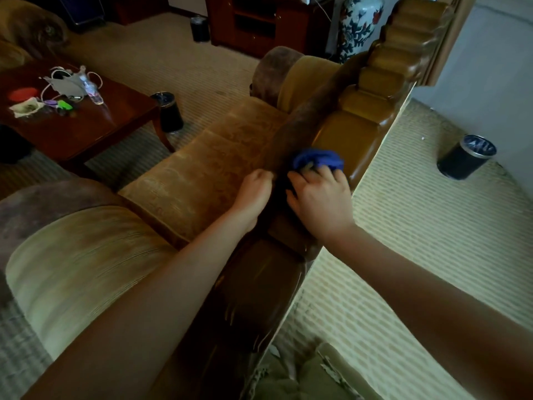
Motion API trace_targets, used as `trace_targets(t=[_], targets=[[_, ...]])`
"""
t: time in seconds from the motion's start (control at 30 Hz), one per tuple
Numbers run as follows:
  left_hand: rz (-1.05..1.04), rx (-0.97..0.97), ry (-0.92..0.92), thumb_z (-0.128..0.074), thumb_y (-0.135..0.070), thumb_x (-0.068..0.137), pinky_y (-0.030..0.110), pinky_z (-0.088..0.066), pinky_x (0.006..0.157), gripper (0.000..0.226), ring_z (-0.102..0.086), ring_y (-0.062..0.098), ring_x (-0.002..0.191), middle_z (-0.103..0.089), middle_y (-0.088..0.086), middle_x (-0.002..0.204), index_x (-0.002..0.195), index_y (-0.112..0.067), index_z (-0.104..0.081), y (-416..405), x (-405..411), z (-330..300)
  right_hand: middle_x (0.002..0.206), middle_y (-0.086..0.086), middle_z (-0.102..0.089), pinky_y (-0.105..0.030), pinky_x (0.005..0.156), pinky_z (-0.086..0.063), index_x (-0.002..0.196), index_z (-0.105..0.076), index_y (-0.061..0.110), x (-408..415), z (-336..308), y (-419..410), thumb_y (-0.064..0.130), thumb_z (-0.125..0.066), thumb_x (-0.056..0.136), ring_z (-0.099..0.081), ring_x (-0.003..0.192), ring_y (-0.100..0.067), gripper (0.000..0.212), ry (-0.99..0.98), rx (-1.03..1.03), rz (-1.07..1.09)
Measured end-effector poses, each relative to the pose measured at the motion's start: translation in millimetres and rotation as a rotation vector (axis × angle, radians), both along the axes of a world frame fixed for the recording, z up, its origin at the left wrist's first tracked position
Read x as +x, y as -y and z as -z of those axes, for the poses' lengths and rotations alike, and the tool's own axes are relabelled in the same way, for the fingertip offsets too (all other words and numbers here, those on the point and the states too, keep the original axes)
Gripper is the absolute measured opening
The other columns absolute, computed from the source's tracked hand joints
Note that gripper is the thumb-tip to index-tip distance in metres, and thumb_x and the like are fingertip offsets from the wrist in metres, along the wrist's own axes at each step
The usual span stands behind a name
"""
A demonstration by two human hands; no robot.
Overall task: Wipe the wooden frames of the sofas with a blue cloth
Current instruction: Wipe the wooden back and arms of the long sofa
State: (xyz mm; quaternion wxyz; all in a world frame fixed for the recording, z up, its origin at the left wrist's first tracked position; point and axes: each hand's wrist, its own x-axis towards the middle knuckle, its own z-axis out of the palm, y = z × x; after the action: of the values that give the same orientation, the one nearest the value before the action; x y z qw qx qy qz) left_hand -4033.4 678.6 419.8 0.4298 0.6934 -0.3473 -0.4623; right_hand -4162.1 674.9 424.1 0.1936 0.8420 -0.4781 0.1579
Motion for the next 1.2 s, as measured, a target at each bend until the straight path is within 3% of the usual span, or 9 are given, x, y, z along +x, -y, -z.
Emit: trace_targets(t=[0.1, 0.23, 0.33, 0.43, 0.57, 0.8, 0.97, 1.07, 1.2], targets=[[0.091, -0.111, 0.084, -0.04, -0.025, 0.097, 0.033, -0.047, 0.09, 0.024, -0.057, 0.018, 0.106, -0.062, 0.001, 0.111, 0.09, -0.027, -0.063, 4.2, -6.2, -5.1, 0.093, -0.001, -0.07, -0.034, 0.068, -0.044, 0.106, -0.068, 0.017, -24.9, 5.4, -19.9, 0.036, -0.048, 0.084, -0.057, 0.082, -0.026, 0.036, 0.174, 0.025, 0.047], [0.402, -0.422, 0.549, -0.056, -0.022, 0.094, 0.017, -0.035, 0.095, 0.023, -0.047, 0.006, 0.108, -0.051, -0.002, 0.116, 0.112, -0.018, -0.07, 6.7, -12.6, -4.5, 0.107, -0.004, -0.07, -0.038, 0.068, -0.049, 0.116, -0.065, 0.011, -55.9, 20.7, -36.7, 0.032, -0.048, 0.089, -0.054, 0.082, -0.026, 0.039, 0.446, 0.121, 0.051], [0.455, -0.504, 0.661, -0.062, -0.022, 0.091, 0.012, -0.028, 0.097, 0.029, -0.04, 0.005, 0.111, -0.043, 0.001, 0.122, 0.119, -0.017, -0.064, 2.7, -12.2, 1.6, 0.11, -0.006, -0.069, -0.037, 0.073, -0.05, 0.118, -0.064, 0.007, -60.4, 22.9, -39.6, 0.03, -0.044, 0.09, -0.054, 0.084, -0.026, 0.042, 0.543, 0.159, 0.023], [0.394, -0.47, 0.514, -0.057, -0.02, 0.093, 0.014, -0.032, 0.096, 0.032, -0.042, 0.006, 0.113, -0.043, 0.002, 0.124, 0.125, -0.018, -0.052, -1.7, -13.9, 11.2, 0.111, -0.008, -0.068, -0.038, 0.076, -0.05, 0.116, -0.065, 0.005, -50.8, 22.0, -39.3, 0.026, -0.046, 0.089, -0.056, 0.087, -0.028, 0.04, 0.521, 0.131, 0.031], [0.155, -0.311, 0.031, -0.043, -0.005, 0.095, 0.018, -0.041, 0.081, 0.024, -0.049, 0.018, 0.11, -0.049, 0.007, 0.12, 0.113, -0.02, -0.048, 8.0, -19.5, 12.6, 0.106, -0.007, -0.07, -0.036, 0.067, -0.047, 0.107, -0.068, 0.006, -29.8, 20.2, -26.4, 0.014, -0.058, 0.078, -0.06, 0.085, -0.029, 0.032, 0.399, 0.026, 0.093], [-0.088, -0.263, -0.224, -0.04, -0.016, 0.095, 0.026, -0.045, 0.074, 0.019, -0.058, 0.022, 0.1, -0.057, 0.011, 0.111, 0.106, -0.016, -0.055, 6.7, -16.6, 18.8, 0.082, 0.002, -0.07, -0.032, 0.071, -0.046, 0.086, -0.071, 0.016, 36.2, 1.3, 0.8, 0.022, -0.057, 0.078, -0.062, 0.09, -0.021, 0.017, 0.089, 0.126, 0.131], [-0.01, -0.313, -0.112, -0.047, -0.035, 0.084, 0.026, -0.043, 0.079, 0.008, -0.054, 0.018, 0.1, -0.056, 0.002, 0.105, 0.088, -0.033, -0.054, 5.2, -21.7, 16.2, 0.1, -0.004, -0.071, -0.038, 0.071, -0.049, 0.104, -0.068, 0.01, -13.3, 12.8, -22.4, 0.027, -0.042, 0.079, -0.062, 0.092, -0.029, 0.04, 0.445, 0.177, 0.11], [-0.022, -0.332, -0.085, -0.049, -0.051, 0.071, 0.026, -0.041, 0.084, 0.017, -0.056, 0.016, 0.107, -0.06, 0.004, 0.112, 0.083, -0.042, -0.057, 4.0, -21.0, 23.8, 0.116, -0.008, -0.066, -0.039, 0.092, -0.047, 0.118, -0.063, 0.005, -38.5, 23.9, -36.8, 0.027, -0.042, 0.087, -0.057, 0.106, -0.029, 0.043, 0.653, 0.227, 0.06], [-0.004, -0.36, -0.081, -0.048, -0.04, 0.078, 0.032, -0.044, 0.089, 0.014, -0.056, 0.015, 0.103, -0.06, 0.005, 0.108, 0.086, -0.034, -0.058, 1.6, -21.7, 23.2, 0.125, -0.004, -0.058, -0.035, 0.103, -0.039, 0.125, -0.054, 0.009, -54.0, 47.0, -50.0, 0.024, -0.046, 0.093, -0.051, 0.117, -0.017, 0.037, 0.995, 0.371, 0.059]])
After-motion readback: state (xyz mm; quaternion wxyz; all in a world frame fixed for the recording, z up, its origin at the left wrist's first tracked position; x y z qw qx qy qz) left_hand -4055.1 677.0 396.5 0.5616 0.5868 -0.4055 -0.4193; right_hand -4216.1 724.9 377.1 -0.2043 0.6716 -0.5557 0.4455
